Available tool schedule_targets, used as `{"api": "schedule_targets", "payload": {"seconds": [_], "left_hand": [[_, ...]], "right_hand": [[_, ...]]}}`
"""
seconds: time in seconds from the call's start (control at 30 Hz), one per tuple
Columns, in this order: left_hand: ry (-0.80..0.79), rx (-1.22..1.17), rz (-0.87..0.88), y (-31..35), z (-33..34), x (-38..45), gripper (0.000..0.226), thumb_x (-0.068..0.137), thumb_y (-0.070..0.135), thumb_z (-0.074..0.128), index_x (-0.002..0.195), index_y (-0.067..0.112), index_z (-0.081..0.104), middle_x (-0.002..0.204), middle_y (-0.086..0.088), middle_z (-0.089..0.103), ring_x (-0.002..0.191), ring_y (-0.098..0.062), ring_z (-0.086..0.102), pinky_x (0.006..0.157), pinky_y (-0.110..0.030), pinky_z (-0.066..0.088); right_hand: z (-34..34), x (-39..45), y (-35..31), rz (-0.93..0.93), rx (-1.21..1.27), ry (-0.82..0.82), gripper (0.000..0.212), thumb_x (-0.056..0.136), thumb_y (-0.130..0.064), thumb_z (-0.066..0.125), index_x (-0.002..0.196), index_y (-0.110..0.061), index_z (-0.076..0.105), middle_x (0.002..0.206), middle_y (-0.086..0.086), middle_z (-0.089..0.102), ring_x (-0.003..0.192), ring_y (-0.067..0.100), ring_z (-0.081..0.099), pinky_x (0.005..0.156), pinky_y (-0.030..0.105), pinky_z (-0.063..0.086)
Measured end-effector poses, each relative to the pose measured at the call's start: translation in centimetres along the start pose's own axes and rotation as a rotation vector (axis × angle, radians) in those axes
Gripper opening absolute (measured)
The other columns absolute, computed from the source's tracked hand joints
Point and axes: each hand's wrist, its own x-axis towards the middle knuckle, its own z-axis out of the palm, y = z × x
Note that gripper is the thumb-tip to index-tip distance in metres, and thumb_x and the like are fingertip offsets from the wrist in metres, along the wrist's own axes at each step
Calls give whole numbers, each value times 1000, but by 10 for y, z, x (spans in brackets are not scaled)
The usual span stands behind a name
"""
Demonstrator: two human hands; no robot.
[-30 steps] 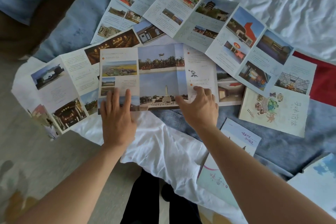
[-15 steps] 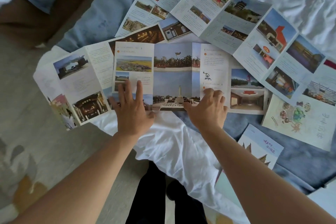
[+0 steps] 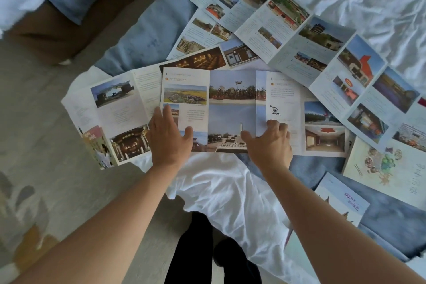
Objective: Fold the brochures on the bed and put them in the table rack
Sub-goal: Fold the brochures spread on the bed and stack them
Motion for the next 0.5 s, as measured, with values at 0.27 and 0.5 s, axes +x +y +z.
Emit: {"api": "schedule_targets", "payload": {"seconds": [0.27, 0.5], "left_hand": [[65, -273, -176, -2, -11, 18, 34, 89, 22, 66, 121, 13, 60, 119, -8, 60, 110, -30, 57, 94, -52, 52], [-1, -246, -164, -5, -7, 16, 30, 90, 21, 65, 119, 15, 60, 122, -10, 53, 111, -30, 55, 92, -44, 52]], "right_hand": [[14, 6, 6, -43, 84, 45, 40, 83, -7, 65, 121, -6, 52, 121, 17, 51, 109, 34, 49, 84, 38, 42], [-7, -3, 0, -100, 205, 49, 29, 76, 6, 47, 102, -6, 51, 98, 14, 61, 84, 28, 51, 72, 36, 45]]}}
